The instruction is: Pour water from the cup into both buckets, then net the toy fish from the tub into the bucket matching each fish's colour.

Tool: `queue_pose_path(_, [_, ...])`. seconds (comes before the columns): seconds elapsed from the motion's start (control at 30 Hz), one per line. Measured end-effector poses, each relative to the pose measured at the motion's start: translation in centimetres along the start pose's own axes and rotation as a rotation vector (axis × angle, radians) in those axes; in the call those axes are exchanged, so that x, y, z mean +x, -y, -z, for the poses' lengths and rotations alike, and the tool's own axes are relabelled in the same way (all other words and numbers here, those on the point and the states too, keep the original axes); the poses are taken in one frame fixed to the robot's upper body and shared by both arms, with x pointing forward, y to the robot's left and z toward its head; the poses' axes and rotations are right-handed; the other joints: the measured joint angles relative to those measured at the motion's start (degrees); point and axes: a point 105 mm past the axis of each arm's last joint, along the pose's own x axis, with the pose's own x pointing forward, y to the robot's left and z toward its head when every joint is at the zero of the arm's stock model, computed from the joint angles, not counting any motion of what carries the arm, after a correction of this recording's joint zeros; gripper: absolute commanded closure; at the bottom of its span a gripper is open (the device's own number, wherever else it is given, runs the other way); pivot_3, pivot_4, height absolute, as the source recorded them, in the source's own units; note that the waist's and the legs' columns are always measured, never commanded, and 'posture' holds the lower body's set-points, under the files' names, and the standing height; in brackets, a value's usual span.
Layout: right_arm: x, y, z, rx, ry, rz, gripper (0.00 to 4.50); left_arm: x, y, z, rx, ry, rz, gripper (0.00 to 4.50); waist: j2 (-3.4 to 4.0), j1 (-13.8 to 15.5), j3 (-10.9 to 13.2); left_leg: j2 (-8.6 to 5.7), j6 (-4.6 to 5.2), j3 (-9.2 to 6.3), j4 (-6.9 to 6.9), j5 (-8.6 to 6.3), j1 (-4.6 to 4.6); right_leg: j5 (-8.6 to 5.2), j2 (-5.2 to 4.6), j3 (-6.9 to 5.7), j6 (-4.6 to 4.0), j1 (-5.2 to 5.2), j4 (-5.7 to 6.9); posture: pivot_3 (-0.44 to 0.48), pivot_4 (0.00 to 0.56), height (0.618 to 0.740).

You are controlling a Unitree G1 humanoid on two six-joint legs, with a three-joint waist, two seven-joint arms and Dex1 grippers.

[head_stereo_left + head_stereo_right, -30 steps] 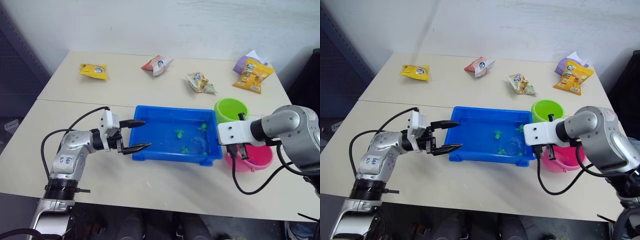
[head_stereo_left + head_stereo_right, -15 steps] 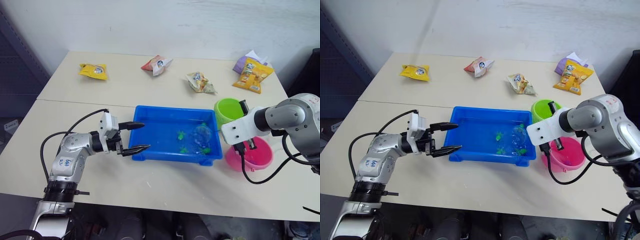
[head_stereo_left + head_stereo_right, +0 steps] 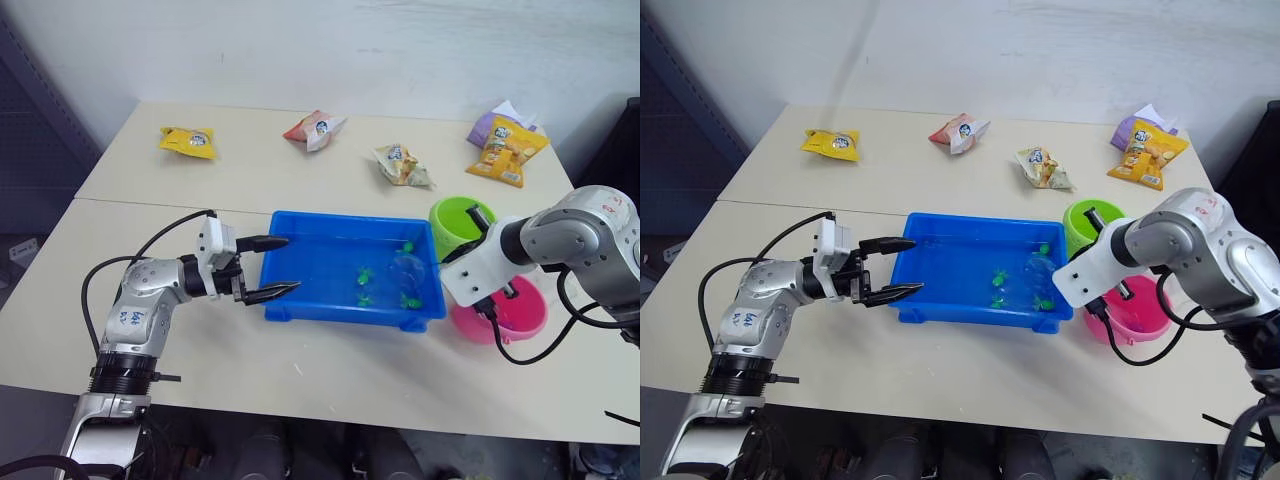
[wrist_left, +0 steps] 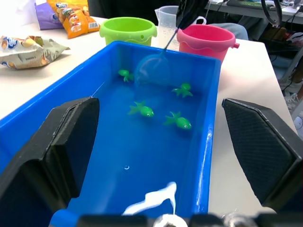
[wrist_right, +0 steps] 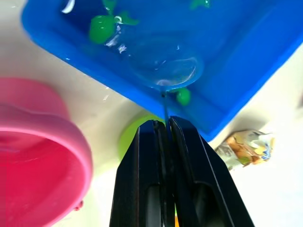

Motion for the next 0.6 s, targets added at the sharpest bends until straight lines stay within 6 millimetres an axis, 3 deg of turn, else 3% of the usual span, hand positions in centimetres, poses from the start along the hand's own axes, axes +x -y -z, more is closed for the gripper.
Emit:
queue_pose_path(0.27, [-0.2, -1.5, -1.4, 0.036, 0.054, -0.108, 4.50, -0.1, -0.1, 0.4, -0.011, -0.001, 0.002, 0.04, 0.00, 0.1, 0.0, 0.00, 0.00, -0.03, 0.02, 0.00, 0.00, 0.00, -0.01, 0.00, 0.00, 0.01, 0.00, 0.000, 0.150, 0.738])
queue_pose_path(0.6, [0.1, -2.3, -1.3, 0.318, 0.117, -0.119, 4.50, -0.1, 0.1, 0.4, -0.012, -0.003, 0.019, 0.04, 0.00, 0.1, 0.0, 0.00, 0.00, -0.04, 0.03, 0.00, 0.00, 0.00, -0.03, -0.01, 0.00, 0.02, 0.00, 0.000, 0.150, 0.738])
